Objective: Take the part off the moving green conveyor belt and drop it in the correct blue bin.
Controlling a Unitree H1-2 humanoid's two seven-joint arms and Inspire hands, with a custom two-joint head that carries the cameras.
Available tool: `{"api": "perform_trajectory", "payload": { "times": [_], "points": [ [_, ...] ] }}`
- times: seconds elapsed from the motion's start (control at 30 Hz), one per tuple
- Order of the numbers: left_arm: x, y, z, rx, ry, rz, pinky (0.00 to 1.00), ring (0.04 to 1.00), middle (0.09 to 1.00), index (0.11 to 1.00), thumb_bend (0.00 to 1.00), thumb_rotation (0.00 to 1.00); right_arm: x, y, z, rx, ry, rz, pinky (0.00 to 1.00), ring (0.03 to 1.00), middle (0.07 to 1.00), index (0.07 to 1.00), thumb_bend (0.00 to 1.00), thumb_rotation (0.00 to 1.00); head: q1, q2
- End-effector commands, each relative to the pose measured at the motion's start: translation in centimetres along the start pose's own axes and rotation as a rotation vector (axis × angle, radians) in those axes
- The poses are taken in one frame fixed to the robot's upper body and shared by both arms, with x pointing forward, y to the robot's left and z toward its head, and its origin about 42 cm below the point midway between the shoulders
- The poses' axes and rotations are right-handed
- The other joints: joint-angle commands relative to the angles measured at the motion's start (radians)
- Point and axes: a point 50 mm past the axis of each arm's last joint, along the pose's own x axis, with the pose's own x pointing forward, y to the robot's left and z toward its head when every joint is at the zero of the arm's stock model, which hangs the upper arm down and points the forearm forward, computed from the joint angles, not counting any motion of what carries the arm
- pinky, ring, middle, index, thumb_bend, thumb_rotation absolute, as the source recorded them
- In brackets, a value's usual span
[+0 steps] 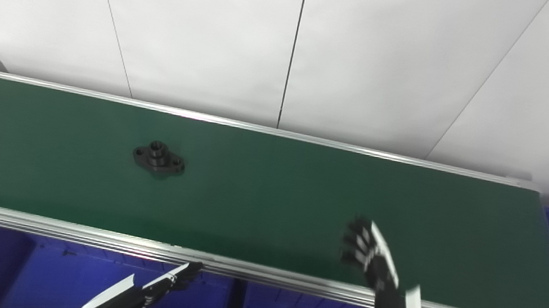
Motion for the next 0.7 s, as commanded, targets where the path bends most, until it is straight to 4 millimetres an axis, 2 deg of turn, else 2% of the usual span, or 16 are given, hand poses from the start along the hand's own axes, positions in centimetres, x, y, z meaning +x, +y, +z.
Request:
{"api": "perform_trajectory", "payload": {
  "times": [0.0,0.1,0.3,0.47,0.67],
  "points": [
    [0.3,0.6,0.9,0.011,-0.063,0.011,0.96,1.000,1.000,1.000,0.96,0.39,0.8,0.0,0.8,-0.014,-0.006,0.007,0.69,0.780,0.836,0.881,0.91,0.29,0.000,0.003],
    [0.4,0.7,0.9,0.007,-0.066,0.006,0.96,1.000,1.000,1.000,0.96,0.38,2.5,0.3,0.9,-0.010,-0.004,0.015,0.70,0.787,0.834,0.881,0.90,0.28,-0.001,0.009],
    [0.5,0.9,1.0,0.017,-0.070,0.000,0.94,0.999,1.000,1.000,0.96,0.37,5.3,1.1,1.0,-0.002,-0.021,-0.005,0.65,0.769,0.810,0.867,0.90,0.22,-0.013,0.016],
    [0.4,1.0,1.1,0.053,-0.063,-0.016,0.99,1.000,1.000,0.999,0.97,0.42,7.9,2.0,1.1,0.004,-0.035,-0.031,0.64,0.742,0.794,0.863,0.92,0.24,-0.003,0.012],
    [0.8,0.8,1.1,0.066,-0.063,-0.023,0.97,0.996,1.000,0.996,0.98,0.42,10.5,2.6,1.1,-0.041,-0.003,-0.008,0.63,0.741,0.785,0.859,0.92,0.26,0.021,0.002]
  ]
}}
